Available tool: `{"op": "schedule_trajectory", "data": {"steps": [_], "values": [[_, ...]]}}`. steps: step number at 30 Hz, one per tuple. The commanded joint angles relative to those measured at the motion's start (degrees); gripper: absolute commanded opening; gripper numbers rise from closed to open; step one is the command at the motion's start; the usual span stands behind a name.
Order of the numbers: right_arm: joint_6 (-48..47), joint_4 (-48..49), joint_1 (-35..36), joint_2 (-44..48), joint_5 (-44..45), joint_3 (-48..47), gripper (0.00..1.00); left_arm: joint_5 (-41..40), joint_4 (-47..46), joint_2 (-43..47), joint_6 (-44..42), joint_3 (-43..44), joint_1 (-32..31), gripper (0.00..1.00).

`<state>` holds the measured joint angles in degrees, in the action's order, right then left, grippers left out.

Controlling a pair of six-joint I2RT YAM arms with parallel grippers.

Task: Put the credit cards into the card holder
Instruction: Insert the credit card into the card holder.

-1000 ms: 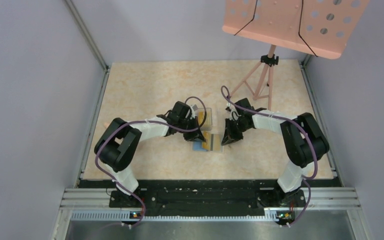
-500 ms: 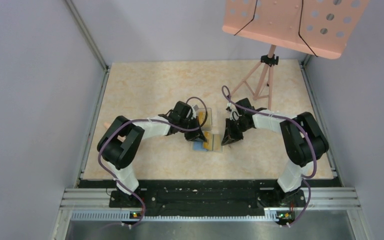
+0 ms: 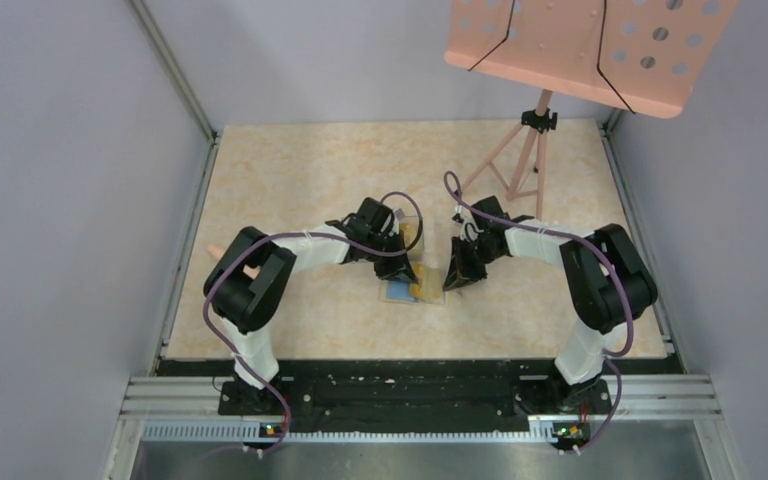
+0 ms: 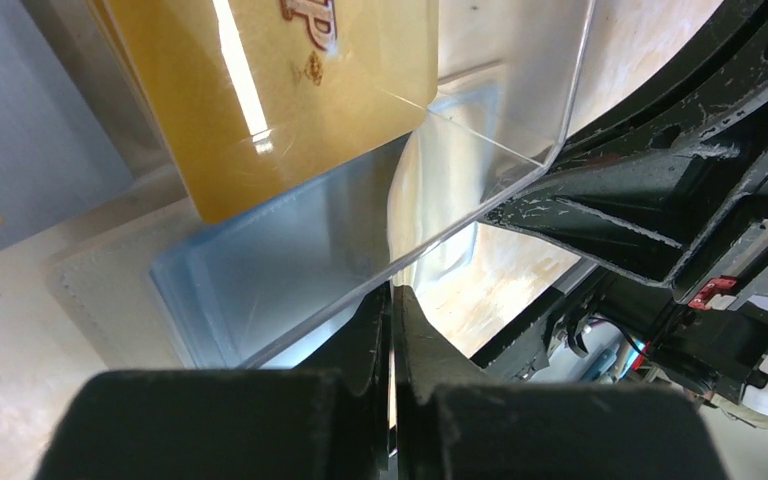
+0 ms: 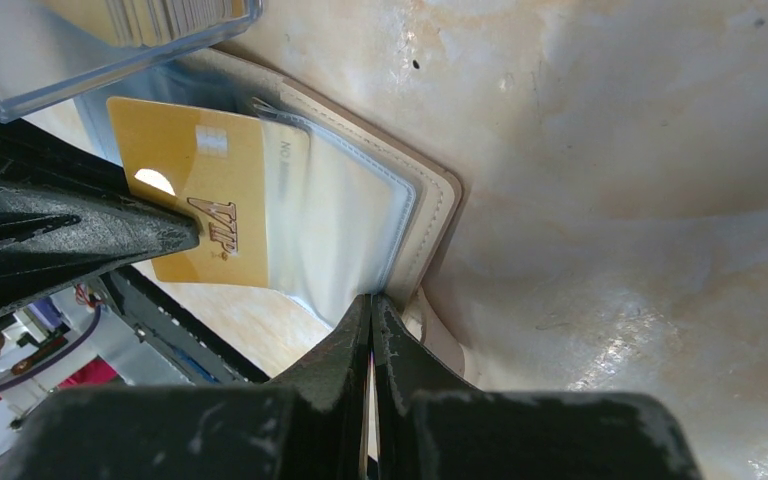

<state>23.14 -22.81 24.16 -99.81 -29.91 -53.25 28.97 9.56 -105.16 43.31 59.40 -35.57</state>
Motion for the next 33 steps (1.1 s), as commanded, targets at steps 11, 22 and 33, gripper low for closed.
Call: {"op": "schedule_trajectory", "data": {"steps": [11,22,33], "values": [[-0.86,0.31,0.05,-1.54,1.53,0.43,0.00,-12.92,17.36,-3.21,-5.91,8.85,-5.49,0.19],[-1.10,0.05,0.02,-1.63,1.37,0.17,0.00,-17.27,23.26,-3.05,-8.25,11.41,-6.49,0.40],[-1.17,0.10,0.01,-1.84,1.01,0.09,0.00,-13.60,23.17,-6.03,-7.35,15.24,-8.06,0.39]]}}
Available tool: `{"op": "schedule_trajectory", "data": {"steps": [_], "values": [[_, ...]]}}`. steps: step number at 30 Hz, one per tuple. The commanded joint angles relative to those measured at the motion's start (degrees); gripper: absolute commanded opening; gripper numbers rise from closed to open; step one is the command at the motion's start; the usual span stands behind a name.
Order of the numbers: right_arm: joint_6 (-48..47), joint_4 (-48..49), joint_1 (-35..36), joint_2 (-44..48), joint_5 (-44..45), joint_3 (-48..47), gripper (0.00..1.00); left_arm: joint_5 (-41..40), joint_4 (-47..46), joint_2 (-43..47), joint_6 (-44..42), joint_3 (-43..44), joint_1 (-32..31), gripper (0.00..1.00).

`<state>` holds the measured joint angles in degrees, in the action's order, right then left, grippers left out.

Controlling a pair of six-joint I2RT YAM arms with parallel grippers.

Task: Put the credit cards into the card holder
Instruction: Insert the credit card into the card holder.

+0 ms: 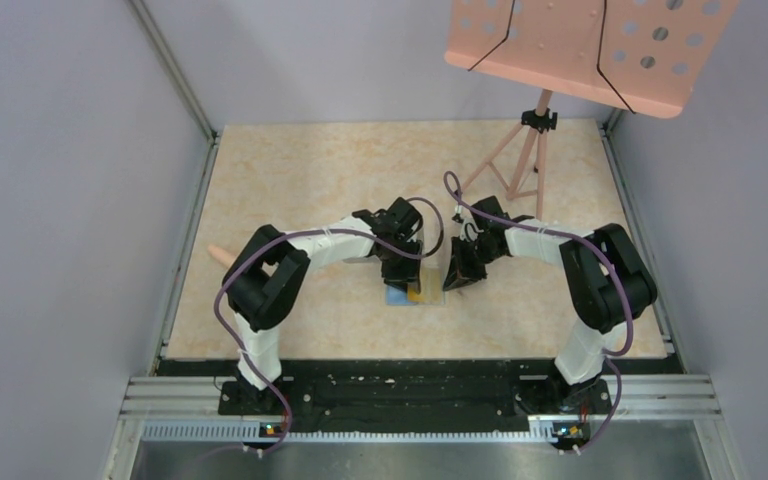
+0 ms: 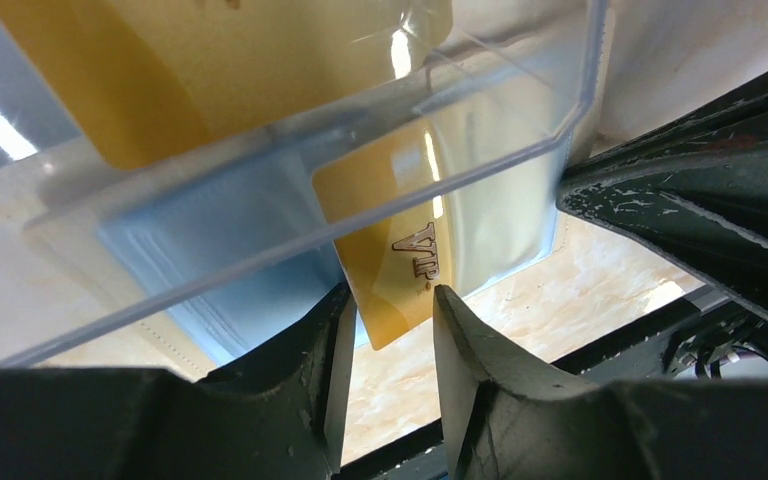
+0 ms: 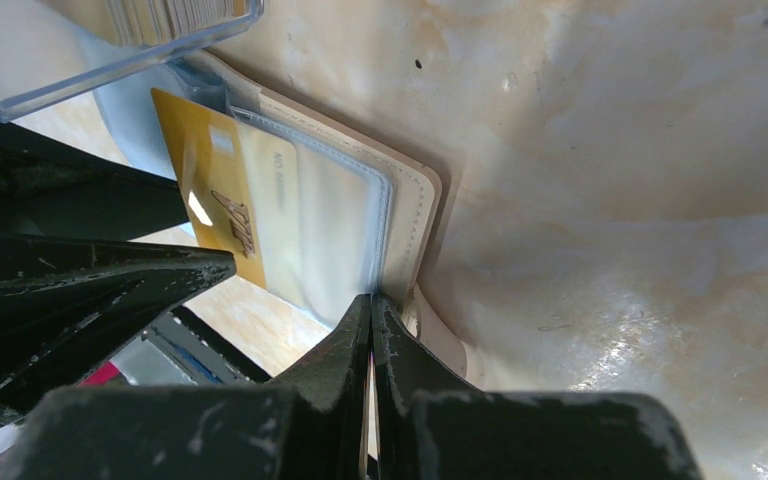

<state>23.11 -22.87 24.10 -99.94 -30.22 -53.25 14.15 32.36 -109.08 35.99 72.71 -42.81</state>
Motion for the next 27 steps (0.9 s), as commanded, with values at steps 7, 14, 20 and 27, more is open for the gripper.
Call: {"op": "schedule_trajectory", "data": {"steps": [7,14,20,27], "values": [[-1.16,0.26,0.08,-1.38,1.23,0.35,0.00,6.00,-2.97,-3.61,1.82,3.12,-1.67,0.37],[-1.22,0.29,0.09,-0.73,1.29,0.41,0.00,8.42,-3.51,-5.91,1.35,6.42,-2.98,0.38],[-1.21,0.00,0.14,0.10,1.61,0.36,0.02,9.57,-3.15,-6.96,0.80,8.25,-3.25,0.39],[-1.99,-2.85,0.08,2.70,2.51,-2.27,0.13,-2.42,2.79,-1.14,-1.49,8.56,-3.28,0.42]]}}
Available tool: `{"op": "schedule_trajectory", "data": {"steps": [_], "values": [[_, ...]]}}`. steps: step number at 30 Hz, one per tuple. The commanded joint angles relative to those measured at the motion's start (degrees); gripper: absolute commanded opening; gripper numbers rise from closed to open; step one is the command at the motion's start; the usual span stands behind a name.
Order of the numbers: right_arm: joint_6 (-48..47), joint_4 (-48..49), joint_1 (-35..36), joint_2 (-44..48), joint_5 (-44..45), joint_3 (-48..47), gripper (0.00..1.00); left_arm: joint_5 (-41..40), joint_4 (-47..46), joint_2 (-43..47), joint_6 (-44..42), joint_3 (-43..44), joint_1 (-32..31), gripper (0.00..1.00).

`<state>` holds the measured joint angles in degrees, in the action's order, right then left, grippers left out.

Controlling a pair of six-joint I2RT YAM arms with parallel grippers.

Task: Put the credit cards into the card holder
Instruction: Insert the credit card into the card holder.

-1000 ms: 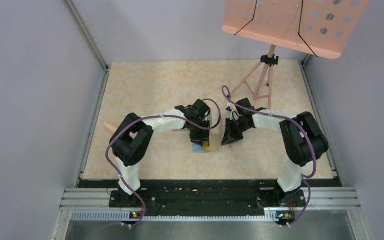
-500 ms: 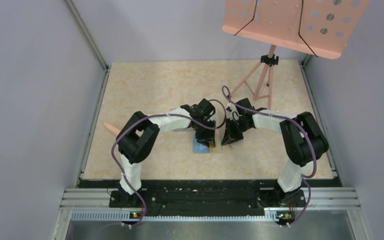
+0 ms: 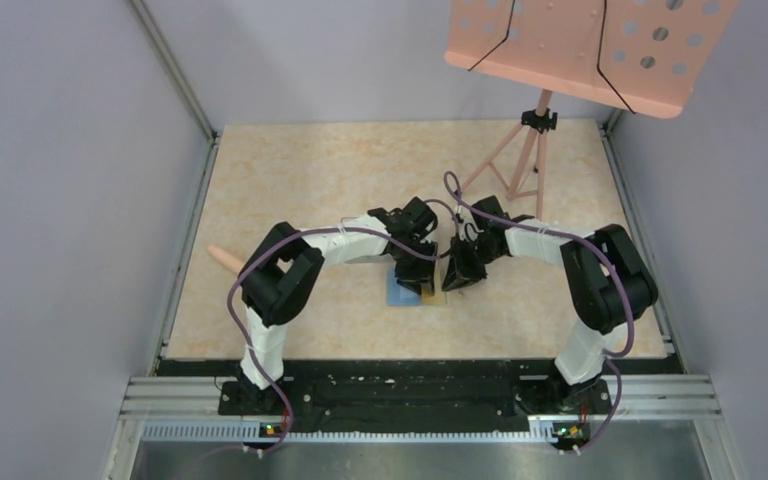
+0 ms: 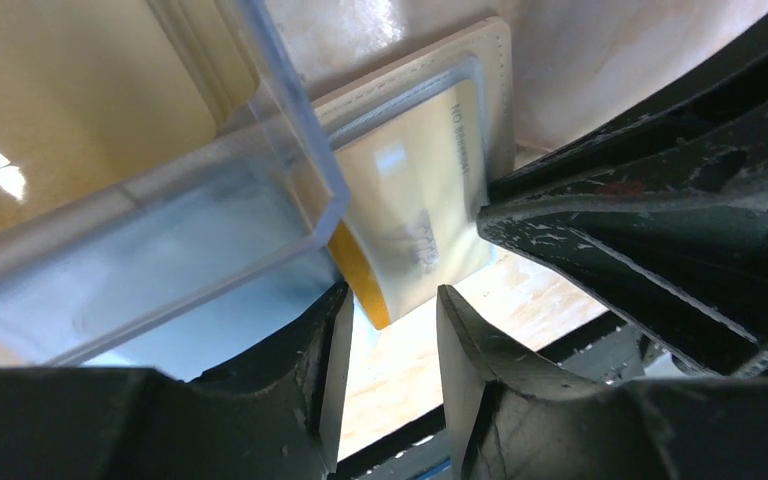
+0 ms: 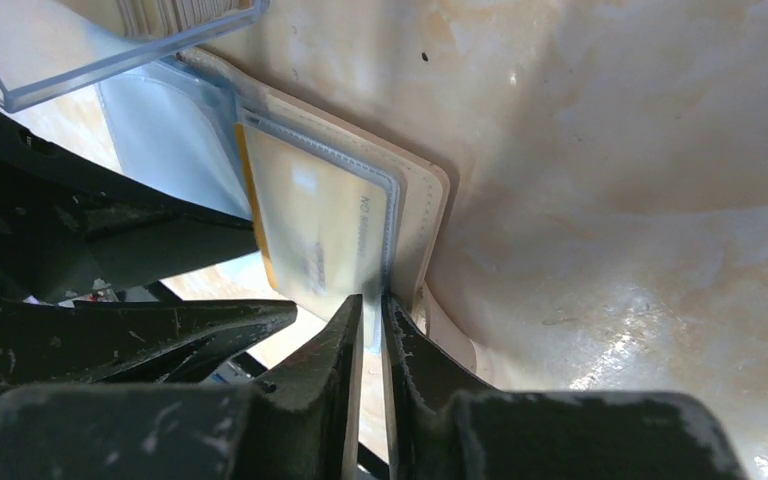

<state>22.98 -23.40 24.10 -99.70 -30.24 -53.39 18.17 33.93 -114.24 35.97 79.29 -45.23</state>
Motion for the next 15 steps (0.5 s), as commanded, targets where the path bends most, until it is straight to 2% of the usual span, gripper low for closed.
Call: {"op": "schedule_trajectory", "data": {"steps": [1,4,7,10,15], "values": [[-2.12,-3.07,0.14,2.76,2.94,-2.88,0.15,-8.71,1.95,5.35,-1.69,1.80,-0.83,0.44],[-2.88,-5.28,0.12,3.67,4.28,-5.54,0.23,-13.60,2.86,9.84,-2.34,1.01,-0.63,0.49],[-3.17,-6.56,0.07,4.22,4.82,-8.72,0.31,-15.16,2.62,13.34,-2.92,0.81,-0.12,0.52],[-2.83,-7.32,0.07,4.13,4.61,-12.07,0.37,-13.44,1.13,15.97,-3.77,0.55,1.32,0.53],[-1.68,-7.96,0.20,2.49,3.60,-18.80,0.40,-5.47,-2.40,19.31,-3.18,-1.22,6.98,0.53]]}}
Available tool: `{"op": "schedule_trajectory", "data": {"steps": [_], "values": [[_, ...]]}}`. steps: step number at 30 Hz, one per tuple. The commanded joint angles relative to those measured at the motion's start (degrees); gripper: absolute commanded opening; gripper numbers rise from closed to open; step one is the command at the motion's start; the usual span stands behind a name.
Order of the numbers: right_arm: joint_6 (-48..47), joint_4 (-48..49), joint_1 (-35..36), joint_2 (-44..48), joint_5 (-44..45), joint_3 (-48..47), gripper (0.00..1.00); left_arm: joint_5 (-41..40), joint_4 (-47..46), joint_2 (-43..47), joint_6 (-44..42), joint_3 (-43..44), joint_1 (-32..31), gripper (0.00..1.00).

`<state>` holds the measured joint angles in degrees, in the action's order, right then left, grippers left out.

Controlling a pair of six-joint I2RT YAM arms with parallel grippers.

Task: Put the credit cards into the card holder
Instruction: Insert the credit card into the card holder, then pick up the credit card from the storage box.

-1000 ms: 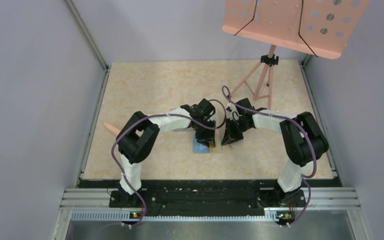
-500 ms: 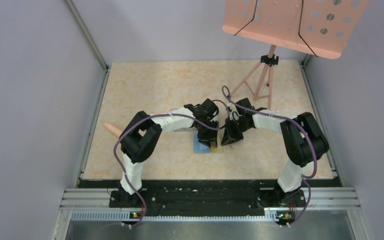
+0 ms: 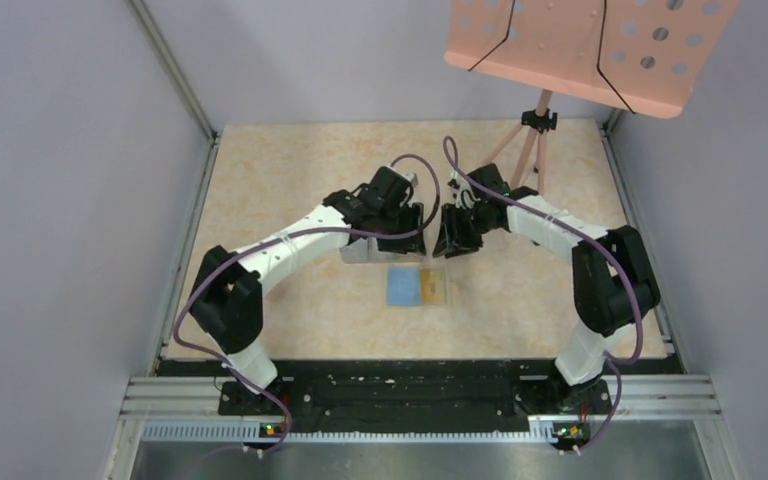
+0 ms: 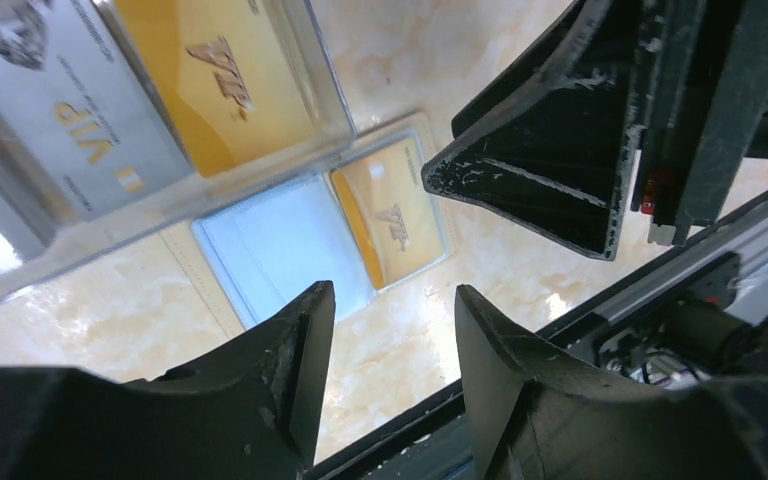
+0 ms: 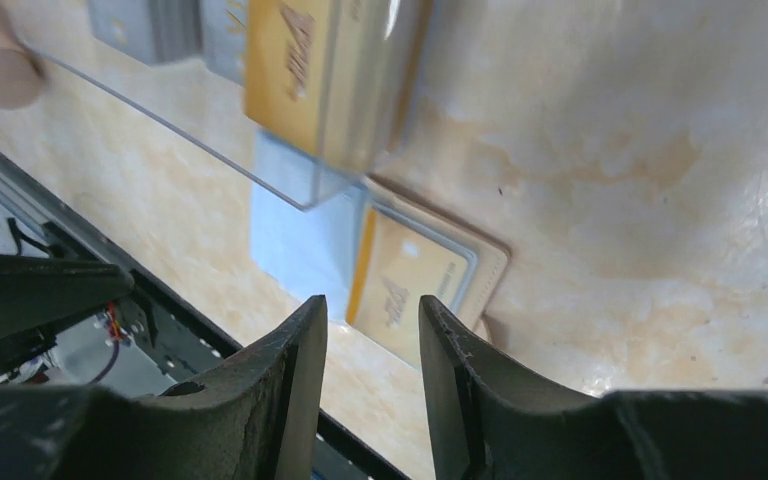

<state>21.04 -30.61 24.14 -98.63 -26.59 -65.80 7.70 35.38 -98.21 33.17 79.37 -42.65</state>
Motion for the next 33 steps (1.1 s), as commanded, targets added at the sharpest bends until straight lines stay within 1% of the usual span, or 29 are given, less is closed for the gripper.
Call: {"op": "schedule_trajectory", "data": {"steps": [1,6,9,14,17,21,29,33], "values": [[0.53,-0.76,0.27,0.79,-0.19,-7.98,0.40,6.80,-5.12,3.96,-0.19,-2.05,5.98,0.53],[2.36,-2.17,2.16,-5.09,-0.09,-16.96,0.40,15.53,-11.31,6.86,1.86,-8.67,14.73,0.53],[3.52,-2.73,4.84,-9.12,-0.03,-22.57,0.40,18.46,-12.08,8.51,2.45,-11.60,20.41,0.53],[6.34,-2.73,9.17,-15.96,-0.43,-30.72,0.40,19.05,-8.85,10.88,0.67,-14.74,29.66,0.52],[7.76,-2.45,11.42,-19.88,-0.61,-34.36,0.40,18.05,-5.79,9.73,-1.50,-15.07,34.04,0.52],[10.06,-0.37,12.99,-24.59,-1.26,-36.28,0.40,16.19,-0.97,4.66,-5.39,-11.81,35.20,0.51],[14.19,3.27,13.89,-29.04,-2.66,-37.62,0.40,18.11,-1.46,-1.60,-8.02,-10.71,35.10,0.49],[15.97,4.85,14.07,-30.66,-3.26,-37.78,0.39,19.41,-2.37,-3.21,-8.03,-10.86,34.60,0.44]]}}
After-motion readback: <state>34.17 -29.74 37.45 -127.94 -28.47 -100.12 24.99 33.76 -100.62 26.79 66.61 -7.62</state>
